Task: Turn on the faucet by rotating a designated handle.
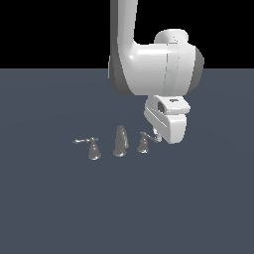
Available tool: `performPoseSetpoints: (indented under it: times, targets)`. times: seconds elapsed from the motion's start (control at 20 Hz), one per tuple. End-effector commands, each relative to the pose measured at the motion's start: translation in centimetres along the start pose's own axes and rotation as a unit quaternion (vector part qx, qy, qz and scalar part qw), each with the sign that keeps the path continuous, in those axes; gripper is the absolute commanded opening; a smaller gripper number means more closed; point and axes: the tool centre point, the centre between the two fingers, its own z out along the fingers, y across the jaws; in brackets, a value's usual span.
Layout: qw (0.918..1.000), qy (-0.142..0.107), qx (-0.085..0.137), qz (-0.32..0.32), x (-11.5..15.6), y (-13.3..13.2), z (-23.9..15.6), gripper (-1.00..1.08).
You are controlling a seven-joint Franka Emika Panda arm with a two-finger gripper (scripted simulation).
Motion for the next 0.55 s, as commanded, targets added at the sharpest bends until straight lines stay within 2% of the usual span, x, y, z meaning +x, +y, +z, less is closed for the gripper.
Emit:
performPoseSetpoints:
  times: [0.0,0.5]
  targets:
    - [1.0,-0.001,-0.003,-0.001,-0.9,0.7,0.0,-1.0]
    - [1.0,-0.002,-0.008,0.002,-3.7,3.0,-0.1,-1.0]
